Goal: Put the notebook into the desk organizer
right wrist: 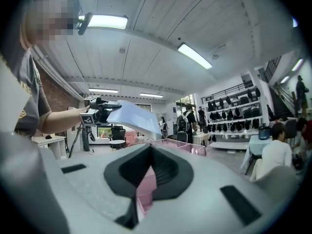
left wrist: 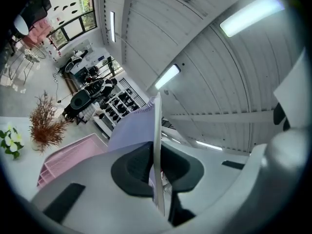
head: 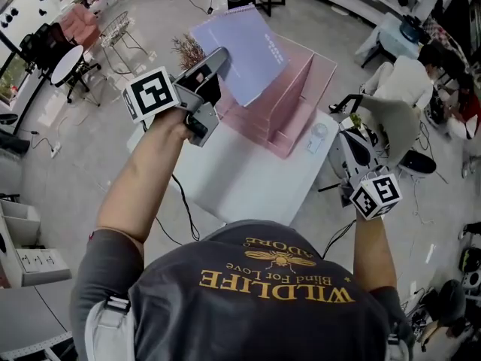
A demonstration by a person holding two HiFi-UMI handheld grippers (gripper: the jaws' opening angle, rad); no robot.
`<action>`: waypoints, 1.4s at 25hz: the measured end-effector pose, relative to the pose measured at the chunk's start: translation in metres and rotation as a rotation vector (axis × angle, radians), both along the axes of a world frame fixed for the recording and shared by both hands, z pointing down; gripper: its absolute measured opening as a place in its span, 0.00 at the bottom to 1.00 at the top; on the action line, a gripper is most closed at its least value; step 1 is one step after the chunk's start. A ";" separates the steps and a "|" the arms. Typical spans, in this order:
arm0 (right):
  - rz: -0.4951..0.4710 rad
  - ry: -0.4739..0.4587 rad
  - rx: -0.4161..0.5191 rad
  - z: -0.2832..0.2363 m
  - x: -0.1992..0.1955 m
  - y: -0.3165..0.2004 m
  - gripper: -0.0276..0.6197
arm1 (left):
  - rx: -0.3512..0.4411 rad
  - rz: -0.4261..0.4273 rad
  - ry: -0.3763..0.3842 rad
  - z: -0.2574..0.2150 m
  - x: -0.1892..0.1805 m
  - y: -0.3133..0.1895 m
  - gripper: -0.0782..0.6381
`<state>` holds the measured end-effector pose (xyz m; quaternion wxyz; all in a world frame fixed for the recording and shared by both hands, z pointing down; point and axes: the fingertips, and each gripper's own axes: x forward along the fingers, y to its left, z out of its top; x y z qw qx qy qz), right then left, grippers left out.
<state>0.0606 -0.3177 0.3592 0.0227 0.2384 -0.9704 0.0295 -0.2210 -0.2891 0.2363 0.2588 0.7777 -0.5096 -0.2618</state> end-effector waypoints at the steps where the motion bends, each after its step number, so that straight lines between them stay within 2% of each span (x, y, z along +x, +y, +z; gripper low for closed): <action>1: 0.010 -0.003 0.000 0.001 0.004 -0.001 0.04 | -0.004 0.001 0.001 -0.002 0.003 -0.014 0.15; 9: 0.064 -0.003 0.012 -0.002 0.028 -0.002 0.04 | -0.034 0.010 0.057 0.008 0.020 -0.095 0.15; 14: 0.081 0.000 0.015 -0.004 0.034 -0.001 0.04 | -0.018 -0.006 0.164 0.014 0.014 -0.123 0.15; 17: 0.082 0.004 0.010 -0.003 0.035 -0.002 0.04 | -0.035 -0.019 0.222 0.041 0.006 -0.130 0.15; 20: 0.075 0.005 0.007 -0.001 0.031 -0.001 0.04 | -0.162 -0.069 0.261 0.109 -0.004 -0.130 0.15; 22: 0.066 0.007 0.007 -0.001 0.027 0.001 0.04 | -0.294 -0.146 0.284 0.162 -0.017 -0.120 0.16; 24: 0.057 0.011 0.009 -0.002 0.025 0.002 0.04 | -0.442 -0.224 0.274 0.208 -0.030 -0.106 0.16; 26: 0.055 0.011 0.009 -0.004 0.024 0.002 0.04 | -0.559 -0.261 0.185 0.234 -0.036 -0.096 0.18; 28: 0.054 0.011 0.009 -0.004 0.023 0.002 0.04 | -0.624 -0.275 0.040 0.242 -0.035 -0.094 0.23; 35: 0.034 0.017 0.015 -0.004 0.018 0.007 0.04 | -0.688 -0.330 -0.500 0.248 -0.031 -0.092 0.31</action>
